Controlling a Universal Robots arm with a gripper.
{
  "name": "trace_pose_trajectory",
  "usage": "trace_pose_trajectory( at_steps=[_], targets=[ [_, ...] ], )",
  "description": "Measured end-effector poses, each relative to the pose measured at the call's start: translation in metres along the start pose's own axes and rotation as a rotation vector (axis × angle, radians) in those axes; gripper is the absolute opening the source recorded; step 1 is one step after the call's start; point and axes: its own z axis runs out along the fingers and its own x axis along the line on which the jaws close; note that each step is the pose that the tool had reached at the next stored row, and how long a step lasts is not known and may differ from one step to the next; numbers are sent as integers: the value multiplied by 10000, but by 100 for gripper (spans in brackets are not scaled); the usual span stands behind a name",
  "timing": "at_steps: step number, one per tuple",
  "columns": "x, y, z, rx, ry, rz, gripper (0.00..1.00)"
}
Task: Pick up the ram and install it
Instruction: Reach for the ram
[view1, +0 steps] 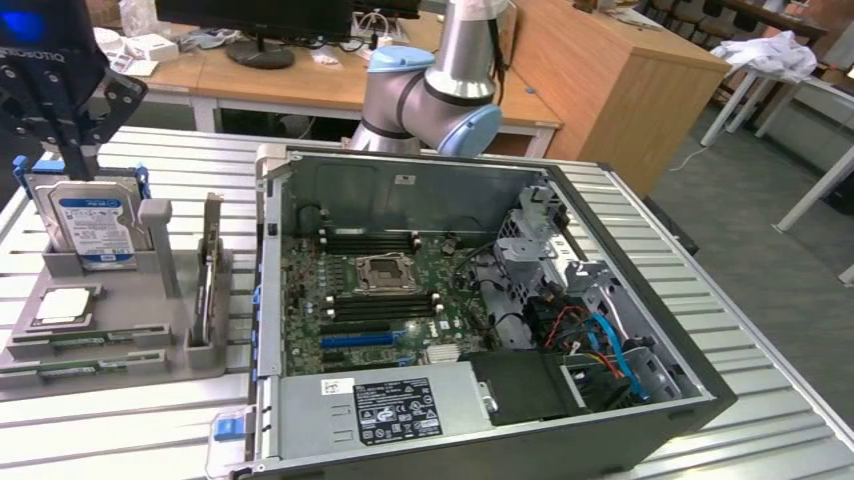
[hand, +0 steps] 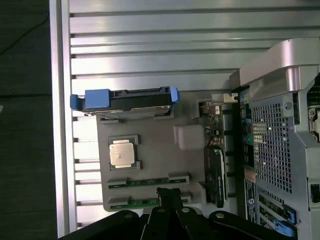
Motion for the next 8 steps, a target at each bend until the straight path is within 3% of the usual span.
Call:
trace_pose_trajectory(
  at_steps=[8],
  targets=[
    [122, -8, 9, 1, 25, -15, 11]
  ],
)
